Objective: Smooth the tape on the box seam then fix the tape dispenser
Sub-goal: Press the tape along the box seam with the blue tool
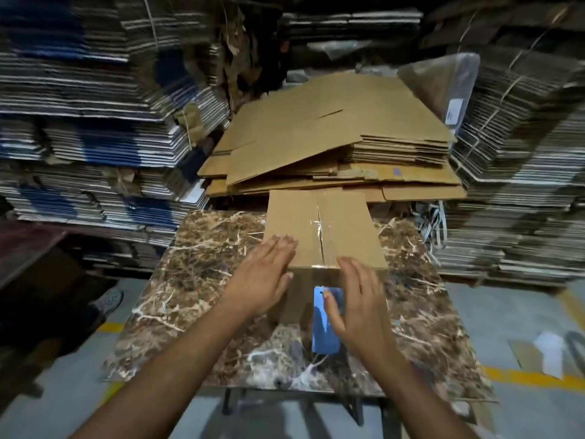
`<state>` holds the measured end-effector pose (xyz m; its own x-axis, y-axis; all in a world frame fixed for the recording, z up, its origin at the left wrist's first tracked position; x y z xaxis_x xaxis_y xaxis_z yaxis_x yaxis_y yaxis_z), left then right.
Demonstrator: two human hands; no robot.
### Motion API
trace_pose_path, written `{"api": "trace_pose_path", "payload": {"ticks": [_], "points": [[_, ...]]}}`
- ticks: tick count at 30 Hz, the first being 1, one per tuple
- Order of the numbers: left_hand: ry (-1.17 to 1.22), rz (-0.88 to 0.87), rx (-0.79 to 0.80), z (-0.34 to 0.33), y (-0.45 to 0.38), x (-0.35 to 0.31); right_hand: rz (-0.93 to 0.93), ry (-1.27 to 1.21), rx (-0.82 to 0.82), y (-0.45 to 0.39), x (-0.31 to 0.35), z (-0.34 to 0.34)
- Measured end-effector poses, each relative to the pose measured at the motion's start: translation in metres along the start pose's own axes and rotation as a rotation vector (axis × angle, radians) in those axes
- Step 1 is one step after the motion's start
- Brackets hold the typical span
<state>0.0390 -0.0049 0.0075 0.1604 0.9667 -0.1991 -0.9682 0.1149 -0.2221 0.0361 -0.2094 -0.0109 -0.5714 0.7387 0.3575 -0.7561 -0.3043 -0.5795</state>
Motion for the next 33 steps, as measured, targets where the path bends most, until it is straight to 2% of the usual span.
{"api": "trace_pose_path", "payload": {"ticks": [5,10,21,27,33], "points": [[-0.053,-0.031,0.098,-0.028,-0.001,0.004,-0.084,0.005,0.094,0.042,0.000,-0.032],[-0.102,-0.067,0.059,-0.032,-0.006,-0.003,-0.180,0.118,0.141,0.056,0.000,-0.047],[-0.129,-0.098,0.028,-0.034,-0.021,-0.008,-0.284,0.126,0.217,0.059,0.009,-0.075],[-0.308,-0.171,-0.003,-0.031,-0.032,-0.015,-0.301,0.002,0.157,0.061,0.007,-0.082],[-0.318,-0.202,-0.012,-0.032,-0.037,-0.013,-0.359,-0.024,0.176,0.064,0.009,-0.082]]}}
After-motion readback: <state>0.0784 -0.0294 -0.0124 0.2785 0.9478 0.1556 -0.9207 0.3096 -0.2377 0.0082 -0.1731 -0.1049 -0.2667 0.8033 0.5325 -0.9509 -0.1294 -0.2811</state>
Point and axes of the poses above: each hand's wrist, its own y-axis away from the middle knuckle, its own z-axis out of the back of the hand, x = y × z, the point moved 4 cm from there along -y, towards the middle knuckle, and after that the axes turned 2 degrees about -x, right-handed, at the moved point
